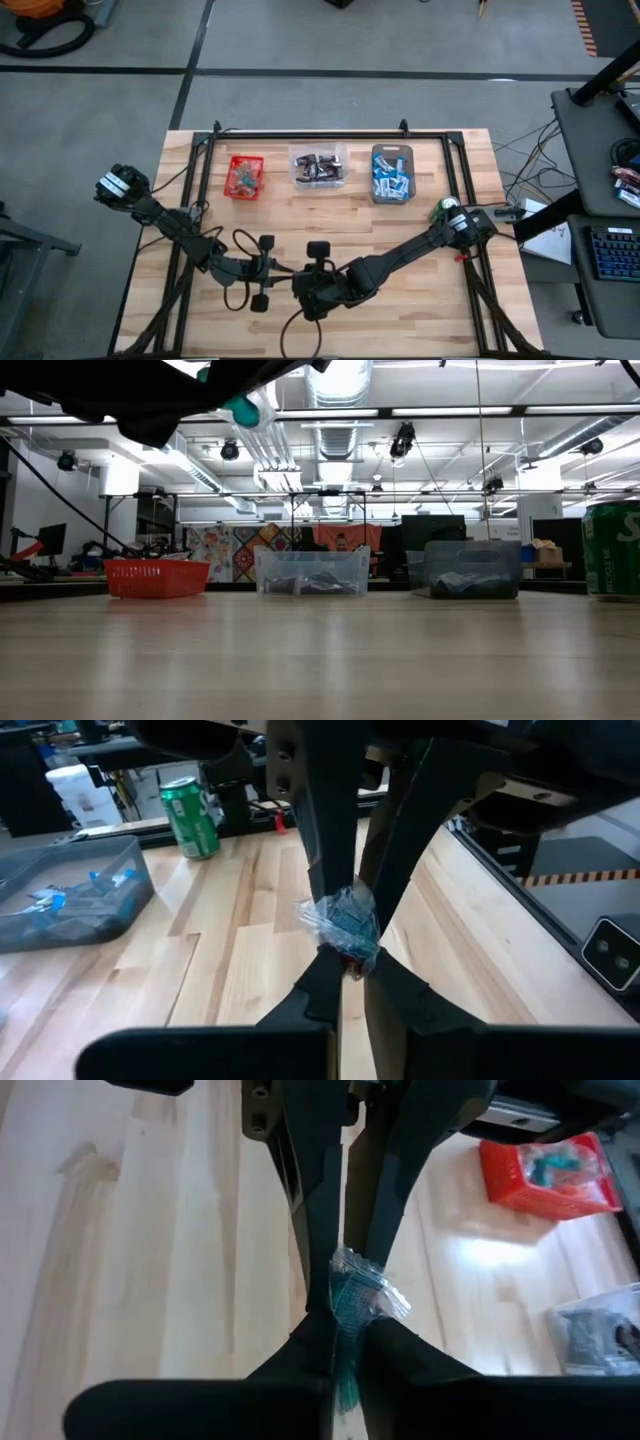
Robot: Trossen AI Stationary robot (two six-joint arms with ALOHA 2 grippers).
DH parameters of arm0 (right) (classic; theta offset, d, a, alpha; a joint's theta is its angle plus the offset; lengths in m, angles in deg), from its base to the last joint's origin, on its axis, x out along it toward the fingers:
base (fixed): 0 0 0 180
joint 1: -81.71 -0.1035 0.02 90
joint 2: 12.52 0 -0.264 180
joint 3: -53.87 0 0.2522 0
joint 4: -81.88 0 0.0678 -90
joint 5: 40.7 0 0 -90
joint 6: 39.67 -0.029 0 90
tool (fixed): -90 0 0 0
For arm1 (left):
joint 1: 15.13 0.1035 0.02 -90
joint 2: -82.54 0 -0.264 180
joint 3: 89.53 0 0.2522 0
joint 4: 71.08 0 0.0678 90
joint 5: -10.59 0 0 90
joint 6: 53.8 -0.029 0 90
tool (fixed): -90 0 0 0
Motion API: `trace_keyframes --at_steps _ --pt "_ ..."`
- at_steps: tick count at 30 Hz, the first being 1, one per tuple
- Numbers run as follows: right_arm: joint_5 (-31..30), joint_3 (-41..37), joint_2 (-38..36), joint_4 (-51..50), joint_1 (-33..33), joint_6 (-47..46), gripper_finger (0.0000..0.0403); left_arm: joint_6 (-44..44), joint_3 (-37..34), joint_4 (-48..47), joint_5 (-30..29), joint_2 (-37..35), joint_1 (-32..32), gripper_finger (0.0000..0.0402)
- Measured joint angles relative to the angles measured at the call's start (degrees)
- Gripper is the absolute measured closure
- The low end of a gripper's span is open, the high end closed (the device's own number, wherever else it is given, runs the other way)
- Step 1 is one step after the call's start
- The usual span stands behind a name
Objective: Sort candy
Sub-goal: Put the blue candy into the red bin
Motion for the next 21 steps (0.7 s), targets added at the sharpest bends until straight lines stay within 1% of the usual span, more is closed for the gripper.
trace_keyframes --at_steps 2,10,15,21 --pt "1.34 0.00 0.00 0.05 0.05 -0.56 0.0375 0.00 0.04 -0.04 0.00 0.00 0.00 0.0400" --pt "2.32 0.17 0.00 -0.67 -0.06 -1.49 0.0298 0.35 0.30 -0.07 -1.15 -0.11 0.13 0.0399" --pt "2.19 0.17 -0.22 -1.50 0.06 -3.44 0.0271 0.69 0.42 -0.16 -3.85 -0.21 0.20 0.0400" --pt "2.07 0.17 -0.79 -1.72 0.02 -4.10 0.0245 0.79 0.46 -0.61 -4.07 -0.39 0.57 0.0400"
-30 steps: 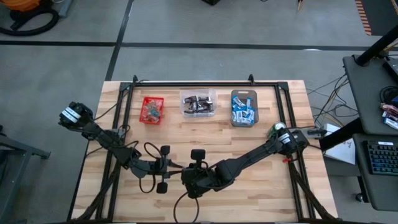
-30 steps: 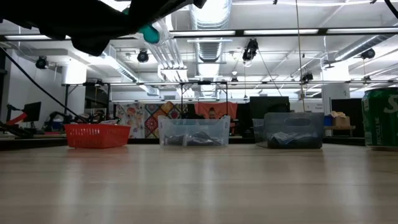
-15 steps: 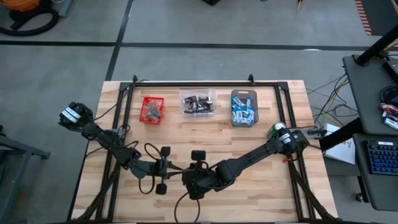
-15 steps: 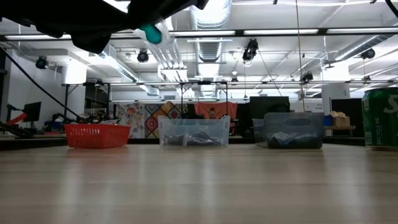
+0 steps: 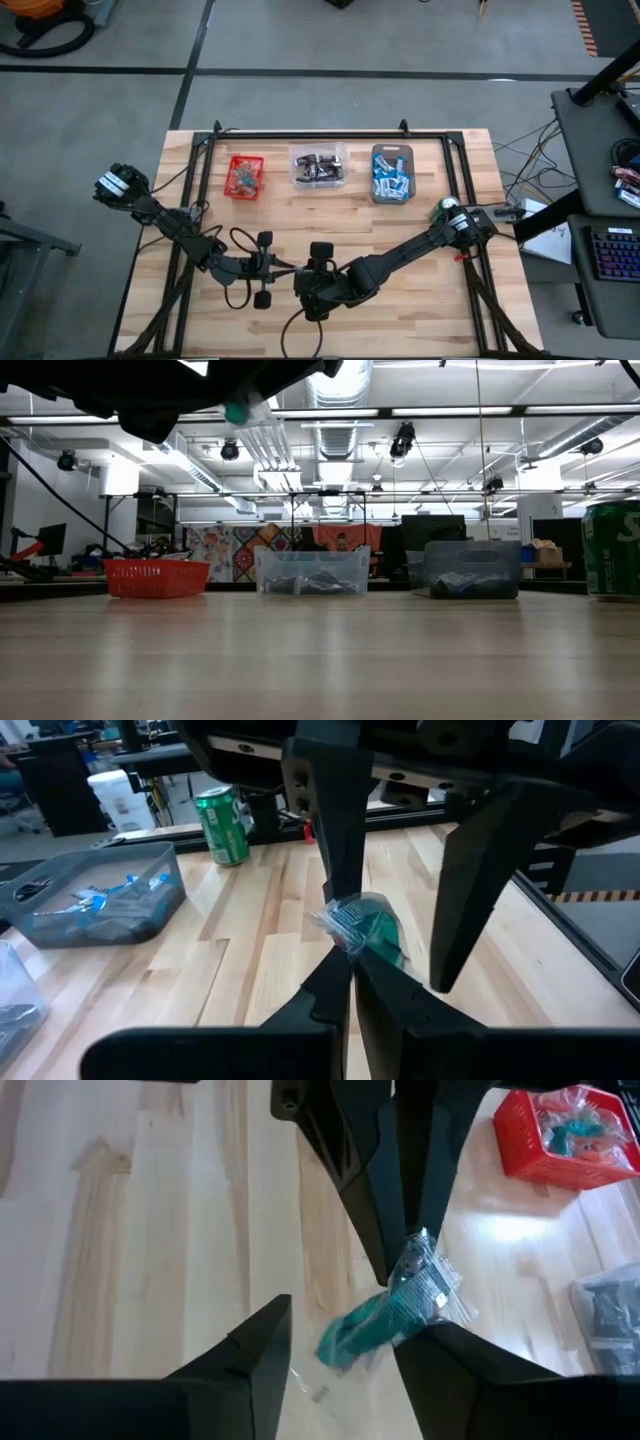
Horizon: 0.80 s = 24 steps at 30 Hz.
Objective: Sort candy
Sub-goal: Put the blue candy into the red bin
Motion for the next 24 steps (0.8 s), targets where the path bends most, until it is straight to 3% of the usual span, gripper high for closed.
trace_keyframes --at_steps 11,19,22,24 --pt "-0.29 0.02 -1.99 -2.89 1.87 -1.95 0.0194 -0.77 0.02 -2.49 -4.44 -0.07 1.52 0.0401" --pt "0.00 0.17 -5.94 -8.02 3.72 -4.92 0.0188 -0.79 -0.02 -4.72 -4.42 -0.40 3.57 0.0401" --pt "0.00 0.17 -8.24 -12.57 4.12 -6.63 0.0188 1.25 0.17 -9.40 -4.26 -2.93 5.51 0.0401" --pt "-0.38 0.17 -10.11 -16.14 4.38 -8.07 0.0188 5.15 2.09 -18.10 -4.24 -6.09 7.83 0.0401"
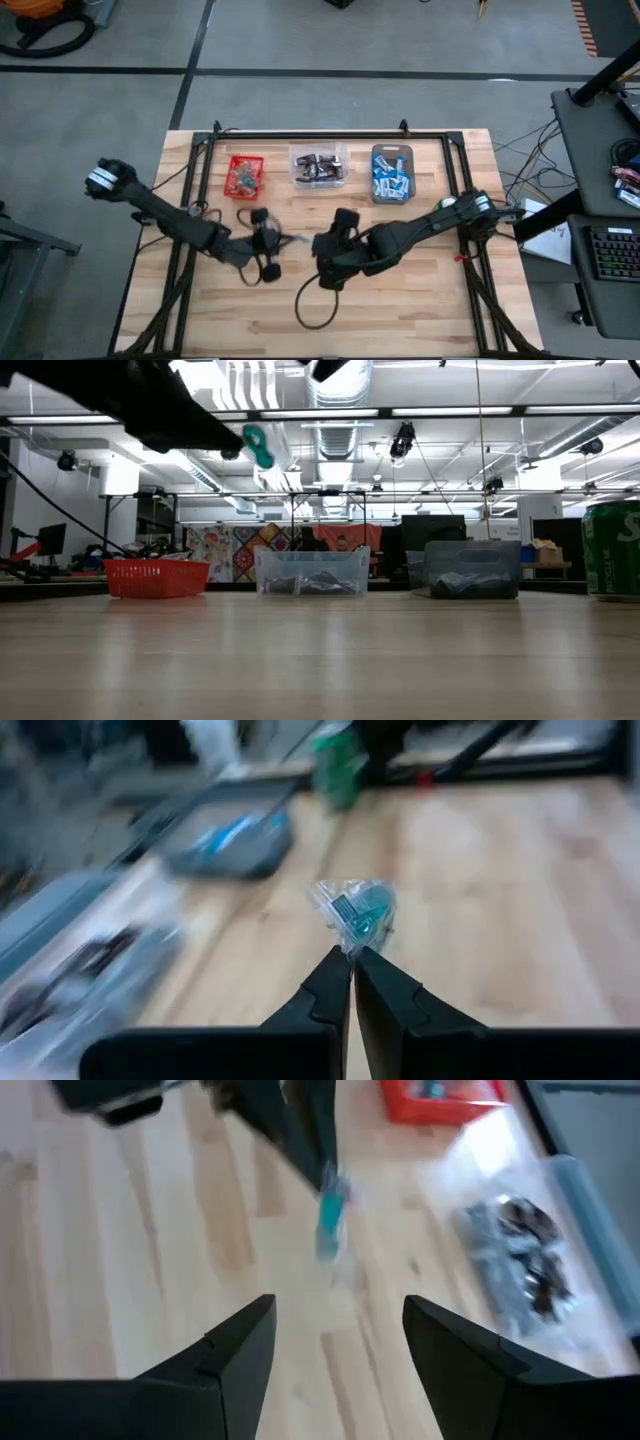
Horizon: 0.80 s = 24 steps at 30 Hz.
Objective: Sort candy
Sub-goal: Put the blue candy into the red bin
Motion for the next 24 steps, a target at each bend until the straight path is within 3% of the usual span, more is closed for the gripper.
trace_keyframes --at_steps 6,10,15,18,24 --pt "-2.50 -2.56 -3.14 -2.14 0.37 -1.32 0.0188 13.60 9.67 -42.86 1.57 -8.60 11.70 0.0401" --pt "-4.43 -5.94 -3.57 -1.99 0.37 -1.62 0.0188 17.32 12.92 -60.41 1.82 -10.37 23.86 0.0401" --pt "-4.62 -11.81 -3.57 -0.52 0.57 -2.87 0.0188 13.04 12.41 -64.94 2.34 -10.28 37.35 0.0401" --pt "-4.61 -14.72 -3.57 -0.61 0.81 -3.45 0.0188 10.26 11.44 -65.57 6.24 -9.21 44.41 0.0401" --pt "-4.61 -18.68 -3.56 -0.46 2.38 -3.49 0.0188 9.34 11.37 -67.92 9.33 -7.35 47.82 0.0401"
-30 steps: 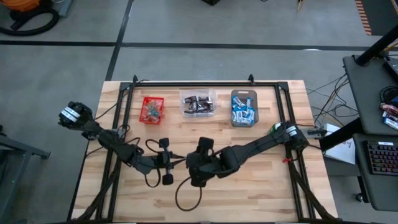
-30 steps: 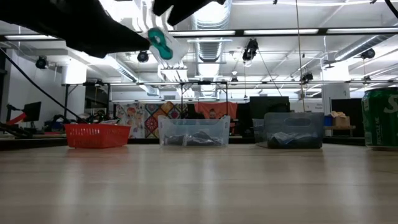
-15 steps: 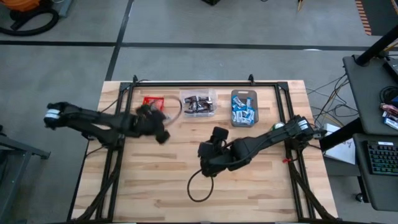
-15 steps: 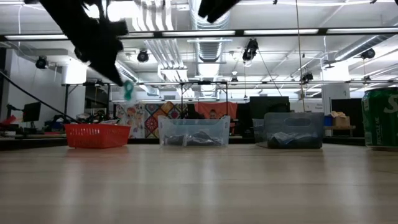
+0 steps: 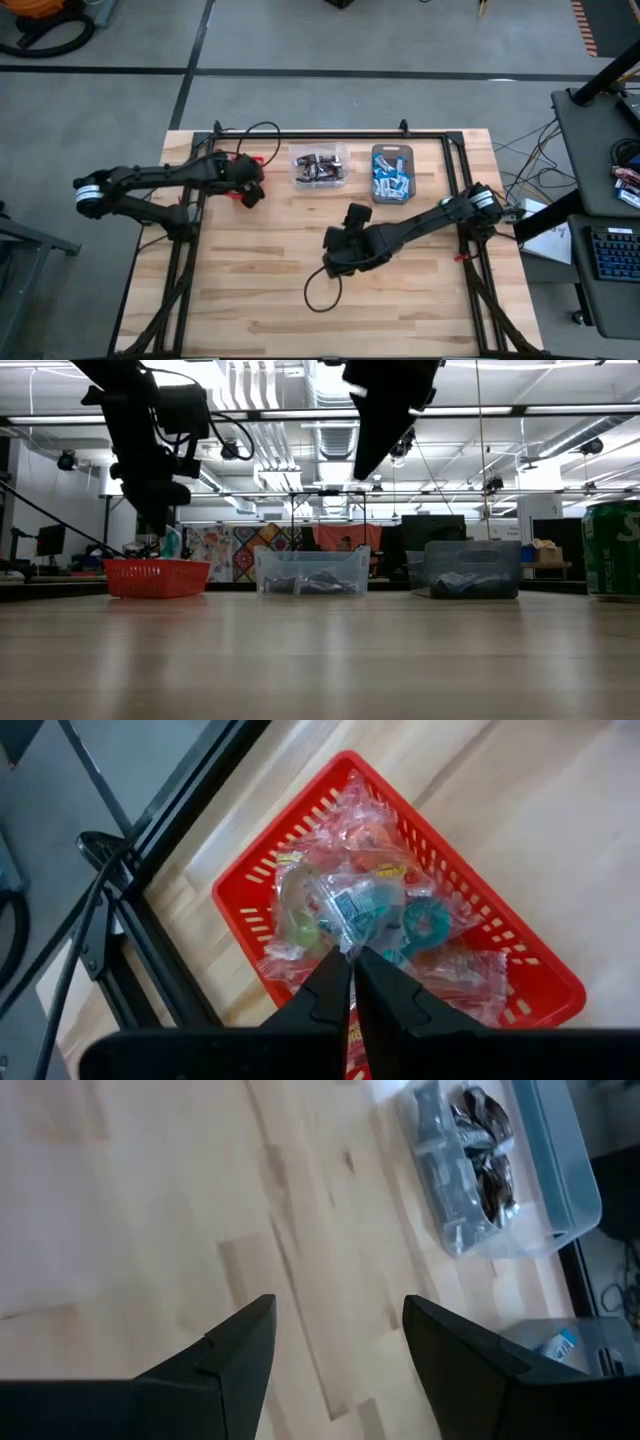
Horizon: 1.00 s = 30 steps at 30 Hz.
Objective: Sort candy
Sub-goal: Put the blue candy into the red bin, then return to Home Position
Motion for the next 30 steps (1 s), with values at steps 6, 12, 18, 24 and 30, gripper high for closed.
trace_keyframes --at_steps 6,12,18,24,30 --pt "-0.15 -2.38 0.01 0.65 2.29 2.48 0.0188 -0.74 0.00 -0.23 -0.17 1.42 -0.01 0.0388" --pt "-0.15 -5.07 -0.23 8.72 3.89 12.50 0.0188 -1.34 0.00 -0.24 -0.15 1.84 -0.04 0.0327" --pt "0.14 -11.76 -3.59 16.44 4.86 21.09 0.0188 -0.05 -0.02 -1.59 0.10 -0.30 -1.76 0.0264" --pt "4.85 -23.23 -13.68 27.08 9.20 25.53 0.0188 2.99 -0.02 -2.82 3.06 -3.79 -4.86 0.0229" --pt "14.04 -34.53 -23.56 40.22 12.52 25.84 0.0188 6.31 -0.09 -6.71 3.10 -5.72 -6.20 0.0217"
